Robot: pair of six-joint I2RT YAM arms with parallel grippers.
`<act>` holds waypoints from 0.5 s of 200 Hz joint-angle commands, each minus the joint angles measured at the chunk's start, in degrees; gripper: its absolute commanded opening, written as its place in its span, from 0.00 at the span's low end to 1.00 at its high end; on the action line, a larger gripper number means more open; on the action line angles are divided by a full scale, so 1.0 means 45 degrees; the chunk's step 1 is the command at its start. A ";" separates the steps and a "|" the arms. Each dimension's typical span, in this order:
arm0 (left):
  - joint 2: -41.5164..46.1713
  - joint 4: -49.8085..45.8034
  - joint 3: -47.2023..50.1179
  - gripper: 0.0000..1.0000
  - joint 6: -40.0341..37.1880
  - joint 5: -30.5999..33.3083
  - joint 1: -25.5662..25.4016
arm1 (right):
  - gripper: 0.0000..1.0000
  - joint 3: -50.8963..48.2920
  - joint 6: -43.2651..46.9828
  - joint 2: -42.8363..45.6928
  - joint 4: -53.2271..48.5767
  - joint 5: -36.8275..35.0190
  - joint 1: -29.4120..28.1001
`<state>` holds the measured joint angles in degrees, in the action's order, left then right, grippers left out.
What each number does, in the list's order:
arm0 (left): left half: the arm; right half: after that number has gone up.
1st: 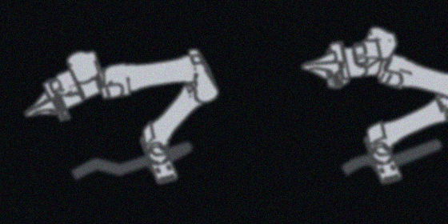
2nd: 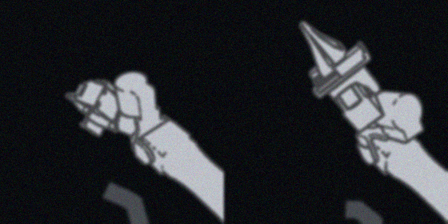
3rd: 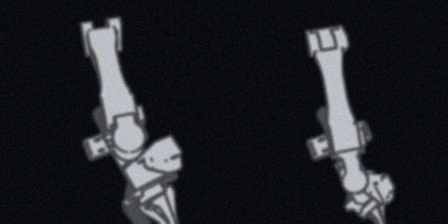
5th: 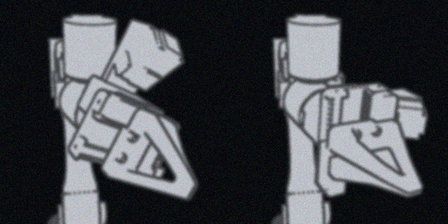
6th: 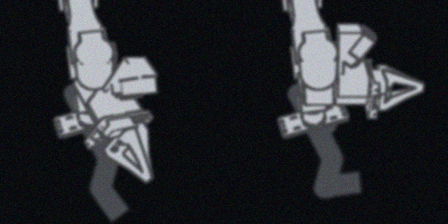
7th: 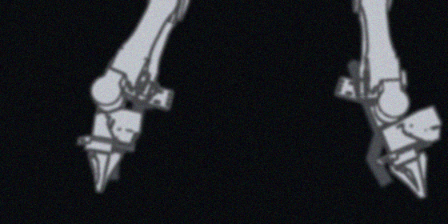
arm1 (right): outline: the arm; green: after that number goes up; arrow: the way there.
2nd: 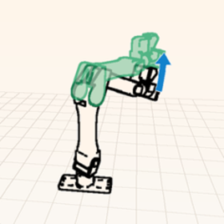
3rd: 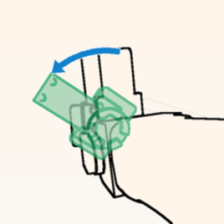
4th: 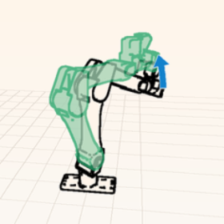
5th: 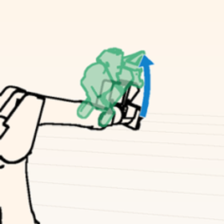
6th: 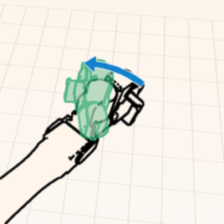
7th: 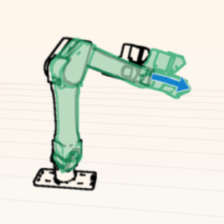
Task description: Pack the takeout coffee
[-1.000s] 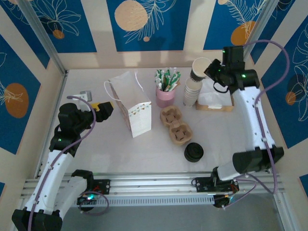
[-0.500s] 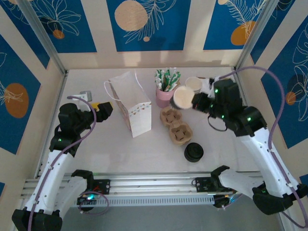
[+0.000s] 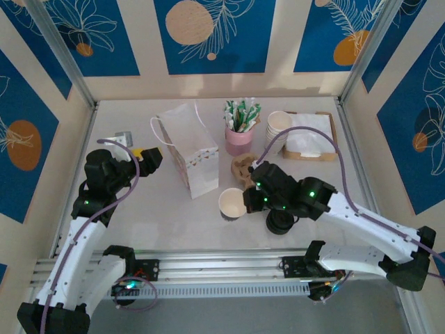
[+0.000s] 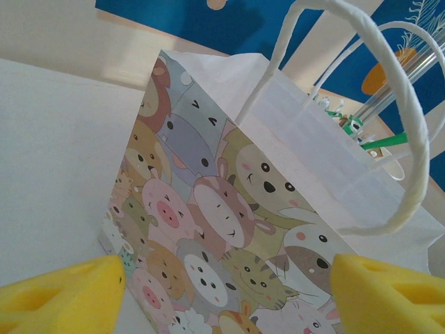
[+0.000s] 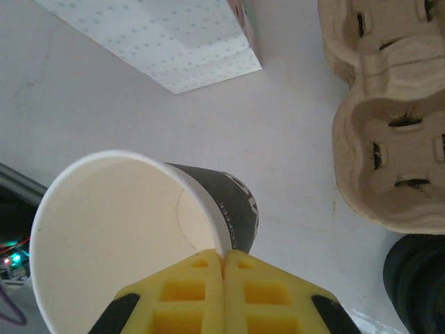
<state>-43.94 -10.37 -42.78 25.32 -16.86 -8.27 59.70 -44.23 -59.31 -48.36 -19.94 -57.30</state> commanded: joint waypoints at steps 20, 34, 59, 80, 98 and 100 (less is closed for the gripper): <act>0.0075 -0.0117 0.0113 0.77 -0.0239 0.0217 -0.0026 | 0.00 -0.1084 -0.1134 -0.0342 0.2136 -0.0490 -0.0116; 0.0064 -0.0119 0.0113 0.77 -0.0256 0.0212 -0.0036 | 0.00 -0.1368 -0.1340 -0.0469 0.2466 -0.0619 -0.0116; 0.0058 -0.0150 0.0113 0.77 -0.0293 0.0250 -0.0036 | 0.00 -0.1603 -0.1650 -0.0754 0.2664 -0.0702 -0.0113; 0.0039 -0.0151 0.0113 0.77 -0.0303 0.0233 -0.0024 | 0.00 -0.1636 -0.1865 -0.1112 0.2643 -0.0755 -0.0123; 0.0000 -0.0137 0.0083 0.77 -0.0295 0.0208 -0.0037 | 0.00 -0.1549 -0.2024 -0.1544 0.2622 -0.0781 -0.0146; 0.0000 -0.0147 0.0091 0.77 -0.0295 0.0211 -0.0037 | 0.00 -0.1539 -0.2026 -0.1565 0.2622 -0.0782 -0.0152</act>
<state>-43.99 -11.18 -42.78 24.93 -16.27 -8.27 52.84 -50.96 -64.62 -37.69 -21.91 -57.43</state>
